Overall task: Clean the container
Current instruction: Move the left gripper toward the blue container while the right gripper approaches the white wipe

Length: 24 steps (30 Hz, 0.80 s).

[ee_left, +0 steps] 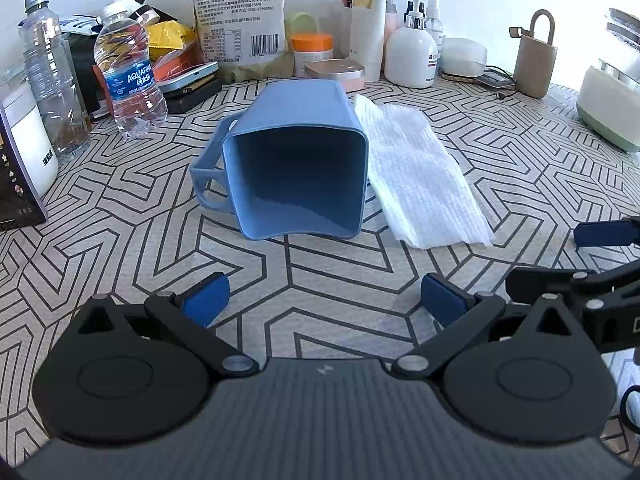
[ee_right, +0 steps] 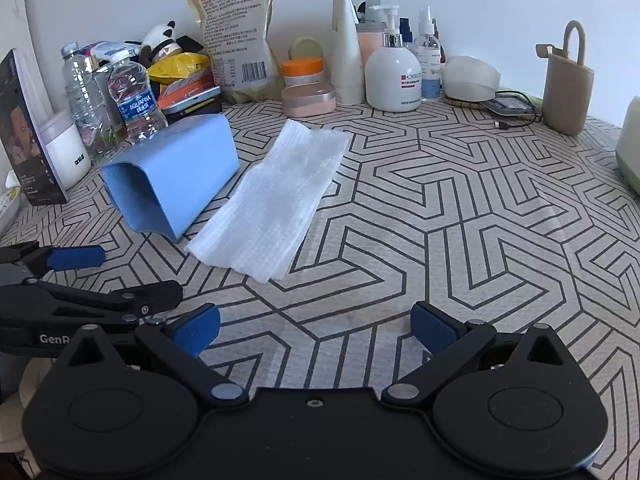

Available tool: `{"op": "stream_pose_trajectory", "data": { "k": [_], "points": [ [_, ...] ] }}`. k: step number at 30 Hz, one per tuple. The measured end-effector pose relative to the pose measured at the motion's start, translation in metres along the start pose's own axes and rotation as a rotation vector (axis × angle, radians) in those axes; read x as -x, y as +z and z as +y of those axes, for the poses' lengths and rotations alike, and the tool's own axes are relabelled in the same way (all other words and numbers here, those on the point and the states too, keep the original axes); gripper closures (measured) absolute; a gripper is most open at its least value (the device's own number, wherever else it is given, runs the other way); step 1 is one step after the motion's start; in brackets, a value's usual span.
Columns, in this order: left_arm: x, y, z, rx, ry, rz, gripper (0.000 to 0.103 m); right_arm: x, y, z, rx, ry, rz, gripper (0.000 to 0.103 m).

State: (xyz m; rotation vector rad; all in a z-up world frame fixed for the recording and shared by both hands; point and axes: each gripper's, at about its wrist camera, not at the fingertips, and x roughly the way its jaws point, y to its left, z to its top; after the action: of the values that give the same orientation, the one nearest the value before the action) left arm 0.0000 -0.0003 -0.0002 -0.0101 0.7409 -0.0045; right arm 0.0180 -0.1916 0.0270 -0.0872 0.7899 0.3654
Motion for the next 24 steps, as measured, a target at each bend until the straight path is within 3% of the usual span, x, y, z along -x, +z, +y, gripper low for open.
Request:
{"op": "stream_pose_trajectory", "data": {
  "k": [13,19,24],
  "points": [
    [-0.003,-0.002,-0.006,-0.012,-0.006,-0.001,0.000,-0.007,-0.002,0.005,0.045,-0.024,0.032,0.000],
    [0.002,0.004,-0.004,-0.086,0.002,-0.025,0.000,0.006,0.015,-0.011,0.020,0.034,-0.019,0.000],
    [0.014,0.021,0.010,-0.090,-0.035,-0.066,0.000,0.023,0.031,-0.013,0.026,0.078,-0.081,0.000]
  ]
}}
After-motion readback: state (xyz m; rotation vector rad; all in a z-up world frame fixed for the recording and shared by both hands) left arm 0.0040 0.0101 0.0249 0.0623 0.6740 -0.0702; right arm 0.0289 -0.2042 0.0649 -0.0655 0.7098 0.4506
